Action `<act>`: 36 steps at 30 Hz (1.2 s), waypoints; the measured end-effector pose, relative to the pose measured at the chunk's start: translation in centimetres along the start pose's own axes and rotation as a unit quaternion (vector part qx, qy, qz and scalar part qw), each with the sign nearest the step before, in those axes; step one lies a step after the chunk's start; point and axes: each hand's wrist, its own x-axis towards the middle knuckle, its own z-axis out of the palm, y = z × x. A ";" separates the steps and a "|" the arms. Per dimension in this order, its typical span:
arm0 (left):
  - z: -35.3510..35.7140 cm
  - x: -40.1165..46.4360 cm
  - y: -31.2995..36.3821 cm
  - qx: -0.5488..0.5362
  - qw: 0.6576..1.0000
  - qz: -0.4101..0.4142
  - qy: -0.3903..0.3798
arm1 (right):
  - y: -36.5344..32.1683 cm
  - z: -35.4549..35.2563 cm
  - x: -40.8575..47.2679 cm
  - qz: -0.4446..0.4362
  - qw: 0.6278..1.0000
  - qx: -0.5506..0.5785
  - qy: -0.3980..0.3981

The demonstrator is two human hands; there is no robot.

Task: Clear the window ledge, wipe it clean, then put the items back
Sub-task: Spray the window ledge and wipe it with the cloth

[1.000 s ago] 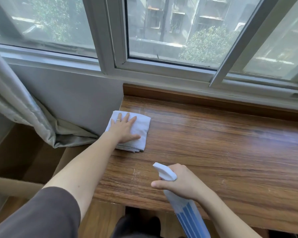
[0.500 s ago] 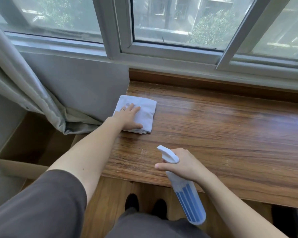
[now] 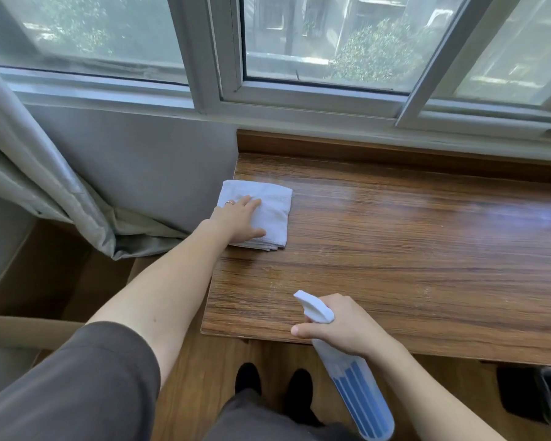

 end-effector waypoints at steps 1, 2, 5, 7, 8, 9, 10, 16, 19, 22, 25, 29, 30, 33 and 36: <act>-0.1 0.1 0.1 -0.002 1.000 -0.003 0.010 | 0.0 0.1 -0.2 -0.002 1.000 -0.004 -0.002; -0.1 0.2 0.2 -0.001 1.000 -0.007 0.022 | 0.0 0.3 -0.4 -0.002 1.000 -0.006 -0.002; -0.1 0.8 0.3 0.019 0.998 -0.017 0.050 | 0.1 0.3 -0.9 0.004 1.000 0.019 0.017; -0.1 1.5 0.3 0.016 0.998 -0.017 0.056 | 0.3 0.1 -1.2 0.003 0.999 0.038 0.036; -0.1 1.9 0.4 0.010 0.998 -0.016 0.058 | 0.3 -0.1 -1.4 0.002 0.998 0.047 0.043; 0.0 2.4 0.4 0.003 0.998 -0.016 0.059 | 0.4 -0.2 -1.6 -0.001 0.997 0.054 0.051; 0.1 2.8 0.5 -0.002 0.998 -0.018 0.059 | 0.5 -0.4 -1.7 -0.004 0.996 0.057 0.063; 1.8 3.9 0.5 -0.024 0.999 -0.035 0.032 | 0.9 -2.0 -2.2 -0.034 0.990 0.075 0.116; 1.9 3.5 0.9 -0.001 0.999 -0.028 0.040 | 0.9 -2.9 -2.0 -0.040 0.988 0.076 0.130; 3.3 1.6 1.7 0.013 0.999 -0.026 0.040 | 0.8 -3.7 -1.8 -0.043 0.985 0.072 0.151; 5.2 -1.4 2.7 0.009 0.999 -0.014 0.037 | 0.6 -4.1 -1.5 -0.040 0.982 0.070 0.170; 7.4 -6.0 3.8 0.017 0.999 -0.012 0.028 | 0.8 -4.2 -1.3 -0.043 0.981 0.073 0.175; 8.2 -7.2 4.0 0.027 0.999 -0.009 0.025 | 1.0 -4.1 -1.2 -0.046 0.981 0.072 0.172; 10.2 -10.1 4.4 0.050 0.997 0.001 0.061 | 1.4 -3.6 -1.1 -0.048 0.984 0.069 0.155; 10.5 -10.1 4.7 0.031 0.993 -0.008 0.111 | 1.8 -3.2 -1.2 -0.050 0.985 0.094 0.134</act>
